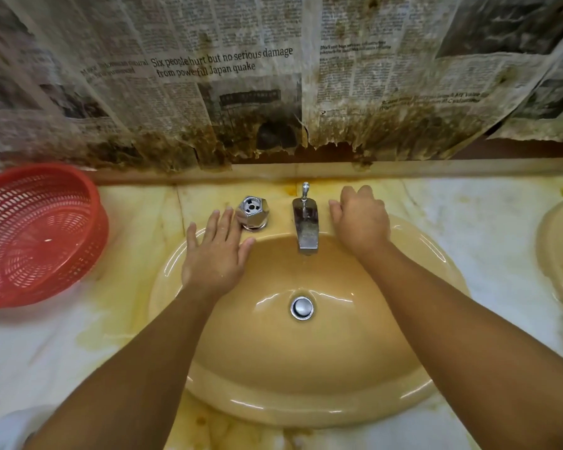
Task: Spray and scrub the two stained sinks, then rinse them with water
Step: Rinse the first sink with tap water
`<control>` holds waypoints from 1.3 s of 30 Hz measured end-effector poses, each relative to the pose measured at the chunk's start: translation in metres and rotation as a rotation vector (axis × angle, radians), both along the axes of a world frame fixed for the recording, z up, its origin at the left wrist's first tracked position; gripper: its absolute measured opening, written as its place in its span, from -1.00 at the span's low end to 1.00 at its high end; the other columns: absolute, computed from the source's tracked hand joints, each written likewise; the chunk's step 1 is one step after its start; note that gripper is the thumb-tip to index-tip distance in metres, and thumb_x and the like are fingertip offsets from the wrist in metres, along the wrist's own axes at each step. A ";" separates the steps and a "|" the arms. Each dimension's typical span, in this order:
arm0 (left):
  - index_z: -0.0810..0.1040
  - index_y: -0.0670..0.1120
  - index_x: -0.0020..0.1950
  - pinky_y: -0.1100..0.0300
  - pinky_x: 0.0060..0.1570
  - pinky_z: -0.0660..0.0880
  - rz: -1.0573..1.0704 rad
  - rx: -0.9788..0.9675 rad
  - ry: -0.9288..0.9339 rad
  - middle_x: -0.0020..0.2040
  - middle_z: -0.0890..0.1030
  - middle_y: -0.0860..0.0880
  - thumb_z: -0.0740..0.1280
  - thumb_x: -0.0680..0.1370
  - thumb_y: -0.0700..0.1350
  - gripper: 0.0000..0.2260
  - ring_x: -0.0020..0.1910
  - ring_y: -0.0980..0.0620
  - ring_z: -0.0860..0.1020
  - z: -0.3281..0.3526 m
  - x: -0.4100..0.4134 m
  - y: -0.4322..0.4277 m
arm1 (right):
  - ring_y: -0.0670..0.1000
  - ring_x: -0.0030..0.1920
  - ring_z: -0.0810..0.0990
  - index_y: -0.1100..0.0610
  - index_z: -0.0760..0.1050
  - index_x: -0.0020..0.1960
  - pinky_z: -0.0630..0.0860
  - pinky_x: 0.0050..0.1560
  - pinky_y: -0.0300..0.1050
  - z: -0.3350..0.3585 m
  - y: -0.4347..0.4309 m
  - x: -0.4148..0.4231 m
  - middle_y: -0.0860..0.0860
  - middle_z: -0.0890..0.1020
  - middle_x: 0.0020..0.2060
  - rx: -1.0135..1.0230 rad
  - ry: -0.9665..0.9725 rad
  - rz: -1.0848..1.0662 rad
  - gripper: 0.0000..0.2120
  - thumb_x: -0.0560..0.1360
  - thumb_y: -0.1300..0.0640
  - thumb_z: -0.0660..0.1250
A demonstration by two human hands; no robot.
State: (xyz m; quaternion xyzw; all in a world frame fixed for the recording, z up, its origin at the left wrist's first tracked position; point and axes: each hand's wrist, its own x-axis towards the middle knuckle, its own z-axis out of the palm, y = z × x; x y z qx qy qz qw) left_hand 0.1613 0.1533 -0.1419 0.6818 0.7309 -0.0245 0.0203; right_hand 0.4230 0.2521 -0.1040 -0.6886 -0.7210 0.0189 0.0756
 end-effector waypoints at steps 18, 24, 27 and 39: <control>-0.13 -0.21 0.67 -0.12 0.61 -0.11 0.001 -0.079 -0.056 0.68 -0.20 -0.15 0.12 0.57 -0.07 -0.26 0.65 -0.16 -0.21 0.001 -0.022 -0.125 | 0.12 0.38 0.50 0.13 0.42 0.46 0.39 0.35 -0.03 -0.014 -0.234 -0.022 0.10 0.56 0.37 -0.383 0.485 0.180 -0.63 0.71 0.01 0.16; 0.27 -0.13 0.60 -0.14 0.57 -0.21 -0.023 -0.105 -0.082 0.59 0.32 -0.04 -0.20 0.57 0.17 -0.30 0.66 -0.15 -0.11 0.003 -0.011 -0.166 | 0.16 0.27 0.55 0.07 0.44 0.41 0.50 0.19 0.05 -0.017 -0.268 -0.047 0.06 0.60 0.29 -0.427 0.156 0.289 -0.57 0.71 -0.12 0.02; 0.31 -0.08 0.60 -0.15 0.58 -0.20 -0.038 -0.040 -0.185 0.57 0.37 0.00 -0.28 0.59 0.24 -0.25 0.66 -0.11 -0.01 0.001 -0.005 -0.192 | 0.18 0.19 0.59 0.11 0.48 0.35 0.50 0.16 0.06 -0.014 -0.283 -0.057 0.05 0.63 0.23 -0.346 0.159 0.359 -0.58 0.72 -0.09 0.01; 0.32 -0.11 0.60 0.49 0.45 -0.03 0.121 0.050 -0.691 0.60 0.23 0.03 0.23 0.71 -0.13 -0.56 0.62 0.04 0.15 0.031 0.023 -0.296 | 0.14 0.04 0.59 0.17 0.56 0.18 0.47 0.05 0.00 0.004 -0.325 -0.070 0.05 0.65 0.02 -0.246 0.532 0.632 -0.75 0.66 0.05 0.21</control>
